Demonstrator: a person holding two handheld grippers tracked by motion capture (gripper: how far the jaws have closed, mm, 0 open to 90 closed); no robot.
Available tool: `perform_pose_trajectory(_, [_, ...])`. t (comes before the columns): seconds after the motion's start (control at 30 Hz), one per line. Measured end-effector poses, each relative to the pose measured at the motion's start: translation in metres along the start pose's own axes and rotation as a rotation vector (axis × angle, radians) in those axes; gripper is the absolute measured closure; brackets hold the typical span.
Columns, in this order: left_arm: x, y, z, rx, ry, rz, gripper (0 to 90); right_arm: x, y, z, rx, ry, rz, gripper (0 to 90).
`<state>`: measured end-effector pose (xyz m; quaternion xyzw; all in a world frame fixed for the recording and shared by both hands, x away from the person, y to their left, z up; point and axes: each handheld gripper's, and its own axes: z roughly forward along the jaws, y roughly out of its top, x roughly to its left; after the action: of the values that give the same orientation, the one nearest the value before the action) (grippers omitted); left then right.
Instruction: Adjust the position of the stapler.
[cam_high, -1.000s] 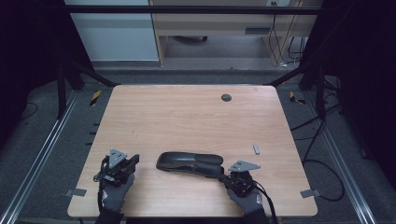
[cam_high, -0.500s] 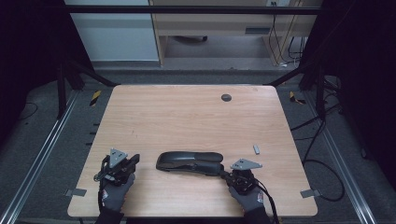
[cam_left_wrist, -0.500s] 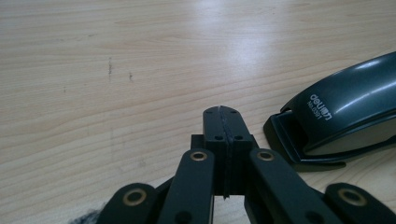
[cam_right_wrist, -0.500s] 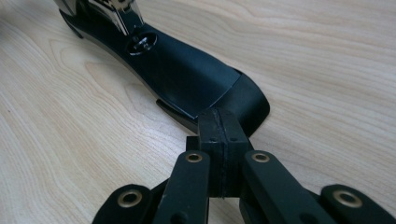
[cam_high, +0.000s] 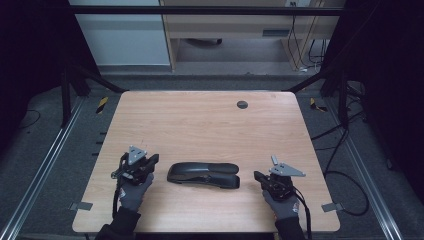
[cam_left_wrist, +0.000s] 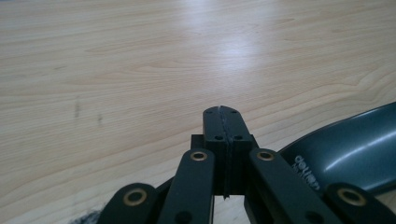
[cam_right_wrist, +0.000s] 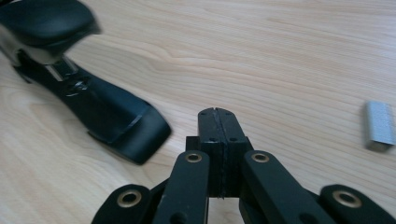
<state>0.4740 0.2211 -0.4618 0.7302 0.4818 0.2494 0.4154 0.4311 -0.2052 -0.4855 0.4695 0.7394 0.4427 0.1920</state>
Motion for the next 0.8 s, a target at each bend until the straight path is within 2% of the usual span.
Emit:
perform_pose_trajectory(0.2, [-0.012,0.004,0.021,0.021,-0.057,0.008,90.0,-0.010,-0.003,-0.003,0.004,-0.022,0.015,90.0])
perform_pose_trajectory(0.33, [-0.016,0.003,0.028,0.035,-0.072,0.010,90.0,-0.011,-0.004,-0.003,0.006,-0.020,0.012,90.0])
perform_pose_trajectory(0.53, [-0.023,0.003,0.030,0.047,-0.110,0.038,90.0,-0.010,-0.005,-0.003,0.014,-0.014,0.011,90.0])
perform_pose_trajectory(0.63, [-0.026,0.003,0.033,0.056,-0.106,0.052,90.0,-0.009,-0.005,-0.002,0.018,-0.012,0.011,90.0])
perform_pose_trajectory(0.8, [-0.024,0.003,0.033,0.067,-0.115,0.053,90.0,-0.007,-0.005,0.000,0.023,-0.003,-0.002,90.0])
